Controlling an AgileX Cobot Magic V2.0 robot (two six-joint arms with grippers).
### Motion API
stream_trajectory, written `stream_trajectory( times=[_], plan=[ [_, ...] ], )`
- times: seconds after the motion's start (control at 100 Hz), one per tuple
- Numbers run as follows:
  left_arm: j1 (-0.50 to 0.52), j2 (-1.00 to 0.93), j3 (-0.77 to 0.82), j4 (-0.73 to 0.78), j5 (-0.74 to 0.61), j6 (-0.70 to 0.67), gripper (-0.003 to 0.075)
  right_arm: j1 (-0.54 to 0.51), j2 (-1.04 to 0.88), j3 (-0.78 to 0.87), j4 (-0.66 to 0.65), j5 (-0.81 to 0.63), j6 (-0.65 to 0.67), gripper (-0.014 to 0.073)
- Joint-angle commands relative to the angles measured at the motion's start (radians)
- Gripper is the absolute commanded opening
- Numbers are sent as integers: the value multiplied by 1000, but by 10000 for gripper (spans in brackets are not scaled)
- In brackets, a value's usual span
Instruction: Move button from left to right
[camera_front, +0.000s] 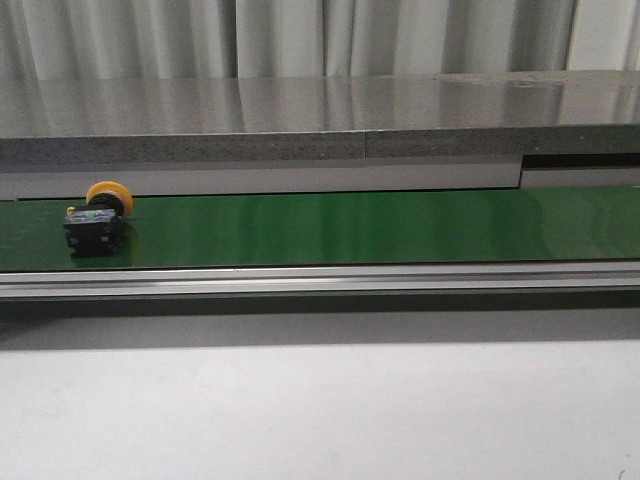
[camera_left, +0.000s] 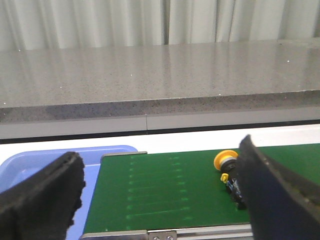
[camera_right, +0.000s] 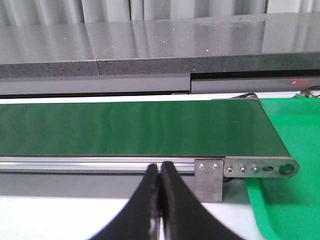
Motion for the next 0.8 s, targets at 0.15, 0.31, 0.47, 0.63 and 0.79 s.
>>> stream_trajectory(
  times=[0.15,0.31,0.47,0.63,0.79],
  plan=[
    [-5,4,-29,-10,-88,1,254,1,-19,-15,-1,-84,-5,-67],
    [-5,4,-29,-10,-73,1,-18,1,-19,-15,-1,-84,-5,-67],
    [-5,4,-29,-10,-43,1,-20,1,-19,-15,-1,-103,-5,-67],
    [-5,4,-29,-10,-38,1,-20,1,-19,-15,1,-133,-5,-67],
    [-5,4,-29,-10,-38,1,-20,1,-19,-30,91,-127,-5,-67]
  ],
)
